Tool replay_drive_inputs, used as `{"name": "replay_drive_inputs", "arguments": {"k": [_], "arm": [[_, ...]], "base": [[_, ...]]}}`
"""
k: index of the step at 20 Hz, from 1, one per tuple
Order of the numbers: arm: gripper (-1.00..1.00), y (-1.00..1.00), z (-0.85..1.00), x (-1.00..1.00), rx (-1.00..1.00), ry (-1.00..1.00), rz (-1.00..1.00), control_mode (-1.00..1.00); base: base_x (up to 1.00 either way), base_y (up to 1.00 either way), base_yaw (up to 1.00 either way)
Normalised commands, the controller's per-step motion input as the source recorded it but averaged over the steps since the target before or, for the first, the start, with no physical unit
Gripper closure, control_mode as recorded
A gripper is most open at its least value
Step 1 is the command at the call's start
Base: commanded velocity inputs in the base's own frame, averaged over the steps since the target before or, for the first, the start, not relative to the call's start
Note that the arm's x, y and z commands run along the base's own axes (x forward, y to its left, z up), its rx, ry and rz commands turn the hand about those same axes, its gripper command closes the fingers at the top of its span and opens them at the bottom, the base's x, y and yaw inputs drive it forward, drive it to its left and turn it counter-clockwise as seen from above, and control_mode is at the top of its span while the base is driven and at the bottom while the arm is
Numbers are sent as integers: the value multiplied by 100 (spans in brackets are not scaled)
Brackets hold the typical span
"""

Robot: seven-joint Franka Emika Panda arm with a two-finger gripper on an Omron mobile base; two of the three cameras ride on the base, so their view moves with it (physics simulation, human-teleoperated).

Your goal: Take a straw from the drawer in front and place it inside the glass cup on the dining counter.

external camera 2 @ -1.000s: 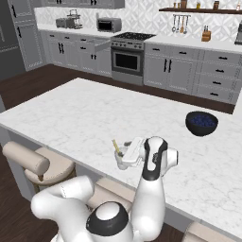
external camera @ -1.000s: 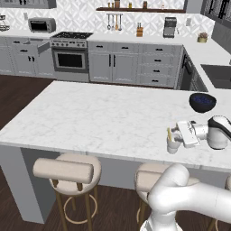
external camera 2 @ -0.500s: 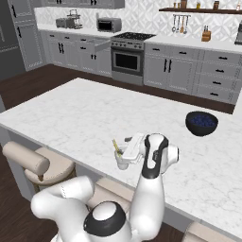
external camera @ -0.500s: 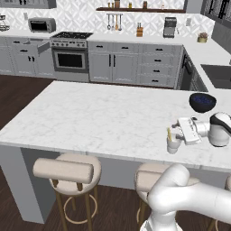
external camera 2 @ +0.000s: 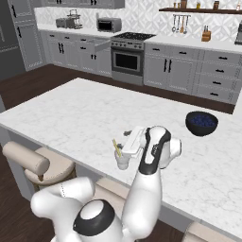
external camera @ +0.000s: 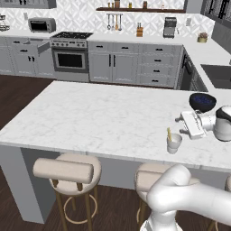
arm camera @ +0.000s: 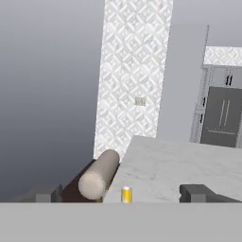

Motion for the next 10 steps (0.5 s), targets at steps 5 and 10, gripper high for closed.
{"name": "replay_drive_inputs", "arguments": {"k": [5,10], "arm": [[-100,22,24,-19,0,0,-5,-100],[-100,18,11,-24,0,1,-5,-100]], "base": [[0,0,0],[0,0,0]]}}
